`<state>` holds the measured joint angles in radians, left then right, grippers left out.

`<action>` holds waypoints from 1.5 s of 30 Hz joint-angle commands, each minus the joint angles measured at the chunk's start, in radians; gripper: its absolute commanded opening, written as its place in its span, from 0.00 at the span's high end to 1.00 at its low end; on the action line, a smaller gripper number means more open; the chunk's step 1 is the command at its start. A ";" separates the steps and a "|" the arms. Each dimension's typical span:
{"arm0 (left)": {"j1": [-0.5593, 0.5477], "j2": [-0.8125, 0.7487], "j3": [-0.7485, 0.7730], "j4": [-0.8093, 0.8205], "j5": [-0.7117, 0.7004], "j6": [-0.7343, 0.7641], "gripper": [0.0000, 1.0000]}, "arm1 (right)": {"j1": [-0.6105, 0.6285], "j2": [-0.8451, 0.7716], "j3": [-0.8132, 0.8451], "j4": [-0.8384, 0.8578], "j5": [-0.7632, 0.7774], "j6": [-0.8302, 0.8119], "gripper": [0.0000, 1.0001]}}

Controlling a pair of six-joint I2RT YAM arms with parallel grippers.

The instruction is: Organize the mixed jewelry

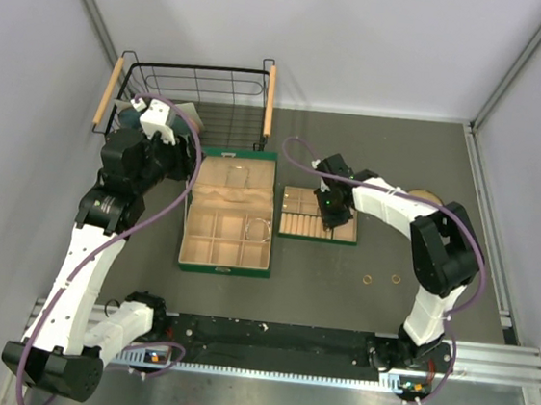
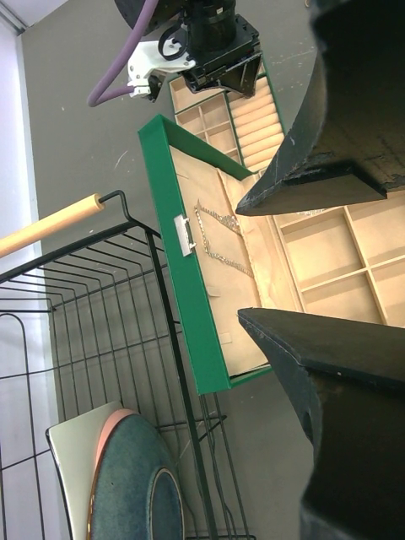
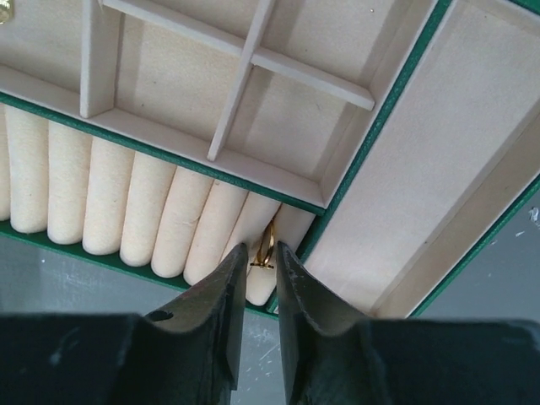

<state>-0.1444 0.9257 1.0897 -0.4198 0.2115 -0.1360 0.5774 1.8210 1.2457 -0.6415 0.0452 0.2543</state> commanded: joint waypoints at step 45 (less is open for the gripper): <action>-0.053 -0.041 -0.116 -0.148 0.519 0.417 0.36 | -0.157 -0.759 -0.436 -0.132 -0.096 -0.779 0.49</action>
<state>-0.1780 0.8818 0.9840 -0.5533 0.6888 0.2119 0.4644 1.0885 0.8436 -0.7609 -0.0277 -0.4393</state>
